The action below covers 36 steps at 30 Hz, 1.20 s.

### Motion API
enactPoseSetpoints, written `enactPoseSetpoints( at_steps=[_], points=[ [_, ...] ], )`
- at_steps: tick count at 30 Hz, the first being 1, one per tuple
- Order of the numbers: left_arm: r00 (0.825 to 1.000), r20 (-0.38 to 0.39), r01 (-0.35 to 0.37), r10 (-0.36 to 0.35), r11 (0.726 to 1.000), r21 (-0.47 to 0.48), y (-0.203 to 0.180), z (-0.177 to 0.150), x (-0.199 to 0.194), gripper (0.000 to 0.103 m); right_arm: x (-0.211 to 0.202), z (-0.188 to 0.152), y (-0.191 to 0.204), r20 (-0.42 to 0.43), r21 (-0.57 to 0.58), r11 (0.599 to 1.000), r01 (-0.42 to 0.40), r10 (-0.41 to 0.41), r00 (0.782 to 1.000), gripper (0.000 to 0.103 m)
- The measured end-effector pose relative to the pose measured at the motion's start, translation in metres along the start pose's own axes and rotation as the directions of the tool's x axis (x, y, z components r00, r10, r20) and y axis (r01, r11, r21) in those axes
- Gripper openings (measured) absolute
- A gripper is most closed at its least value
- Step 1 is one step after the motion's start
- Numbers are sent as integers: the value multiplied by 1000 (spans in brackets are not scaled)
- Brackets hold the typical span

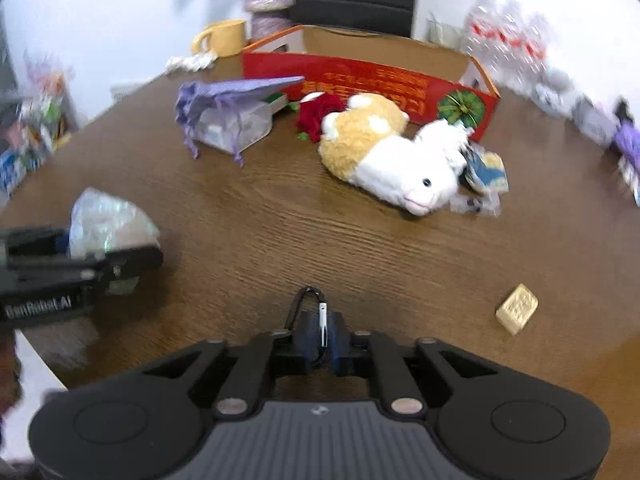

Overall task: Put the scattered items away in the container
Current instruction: 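Carry both items over the cardboard box and open both grippers to drop them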

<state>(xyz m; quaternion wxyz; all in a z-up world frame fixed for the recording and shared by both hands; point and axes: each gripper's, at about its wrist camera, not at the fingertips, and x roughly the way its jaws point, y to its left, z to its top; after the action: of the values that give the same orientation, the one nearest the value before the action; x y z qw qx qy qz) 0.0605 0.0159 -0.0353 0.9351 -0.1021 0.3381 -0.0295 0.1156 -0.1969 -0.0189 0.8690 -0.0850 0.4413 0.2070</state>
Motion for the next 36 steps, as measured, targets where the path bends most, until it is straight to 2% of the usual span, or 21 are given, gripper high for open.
enactPoseSetpoints(
  at_steps=[2, 3, 5, 7, 9, 11, 12, 15, 19, 25, 28, 32, 36],
  points=[
    [1000, 0, -2, 2, 1000, -4, 1, 0, 0, 56, -4, 2, -2, -3, 28, 999, -41, 41, 999, 39],
    [1000, 1, -1, 1, 1000, -5, 2, 0, -1, 56, -5, 3, -1, -13, 32, 998, -55, 55, 998, 41],
    [1000, 4, 3, -3, 1000, -3, 1, 0, -2, 56, -1, 7, 4, -49, 15, 998, -59, 60, 997, 41],
    [1000, 7, 8, -8, 1000, 0, 0, 0, -3, 56, 10, 11, 9, -105, -4, 999, -36, 35, 994, 41],
    [1000, 13, 8, -8, 1000, 2, 1, -1, -5, 56, 16, 14, 14, -125, -38, 999, -12, 7, 992, 41],
    [1000, 14, 7, -7, 1000, 0, 2, 0, -6, 56, 20, 19, 17, -143, -58, 998, -16, 8, 990, 35],
    [1000, 14, 9, -8, 1000, 0, 3, 0, -7, 56, 20, 21, 17, -148, -69, 997, -21, 10, 989, 24],
    [1000, 19, 12, -12, 1000, 13, 3, 1, -8, 56, 21, 26, 21, -180, -105, 994, -13, -6, 984, 23],
    [1000, 24, 16, -17, 1000, 18, 4, 2, -9, 56, 18, 26, 25, -178, -138, 990, -4, -20, 984, 23],
    [999, 28, 27, -27, 999, 19, 3, 7, -7, 56, 9, 31, 21, -137, -132, 991, 8, -27, 990, 23],
    [998, 53, 40, -41, 999, 22, 1, 20, -9, 56, 0, 41, 16, -87, -124, 992, 15, -26, 996, 23],
    [989, 136, 58, -65, 997, 49, -4, 65, -13, 56, -22, 77, 1, 66, -103, 994, 45, -39, 997, 23],
    [977, 206, 40, -56, 996, 82, -17, 134, 3, 55, -34, 131, -23, 237, -57, 996, 69, -54, 970, 23]
  ],
)
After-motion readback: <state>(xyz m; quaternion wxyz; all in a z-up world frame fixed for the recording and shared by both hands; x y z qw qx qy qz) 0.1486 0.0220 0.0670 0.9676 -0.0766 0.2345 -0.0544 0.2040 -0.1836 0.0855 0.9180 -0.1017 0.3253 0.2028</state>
